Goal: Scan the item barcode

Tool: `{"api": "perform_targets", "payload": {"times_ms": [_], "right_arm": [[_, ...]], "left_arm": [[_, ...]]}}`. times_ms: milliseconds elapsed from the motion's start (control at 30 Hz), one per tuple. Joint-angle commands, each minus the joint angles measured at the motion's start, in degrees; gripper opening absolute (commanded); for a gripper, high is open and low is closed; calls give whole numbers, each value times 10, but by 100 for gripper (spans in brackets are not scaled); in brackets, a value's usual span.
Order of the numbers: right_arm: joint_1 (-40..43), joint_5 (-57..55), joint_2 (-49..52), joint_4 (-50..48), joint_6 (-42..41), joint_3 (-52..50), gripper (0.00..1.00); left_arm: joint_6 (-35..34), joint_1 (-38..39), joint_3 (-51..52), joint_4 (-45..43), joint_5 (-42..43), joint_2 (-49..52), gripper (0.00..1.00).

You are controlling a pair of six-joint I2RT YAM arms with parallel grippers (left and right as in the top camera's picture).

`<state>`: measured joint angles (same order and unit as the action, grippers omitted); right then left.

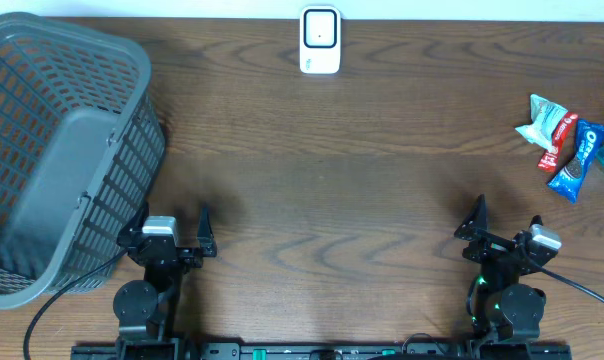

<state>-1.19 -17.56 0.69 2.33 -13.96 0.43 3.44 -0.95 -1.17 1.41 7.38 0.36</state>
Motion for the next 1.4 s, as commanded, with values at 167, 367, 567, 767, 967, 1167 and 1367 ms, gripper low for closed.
{"api": "perform_targets", "payload": {"times_ms": [167,367,567,767,967,1167,1367], "right_arm": [[-3,3,-3,2,8,-1,99],[-3,3,-3,2,8,-1,99],[-3,3,-3,2,8,-1,99],[-3,3,-3,2,8,-1,99],[-3,3,-3,2,8,-1,99],[-3,3,-3,2,8,-1,99],[-3,3,-3,2,8,-1,99]], "left_arm": [[-18,2,9,20,12,-2,100],[-18,2,9,19,11,-3,100],[-18,2,9,19,11,-3,100],[-18,2,9,19,11,-1,100],[-18,2,9,19,11,-1,100],[-18,2,9,19,11,-1,100],[-18,2,9,19,11,-1,100]]}}
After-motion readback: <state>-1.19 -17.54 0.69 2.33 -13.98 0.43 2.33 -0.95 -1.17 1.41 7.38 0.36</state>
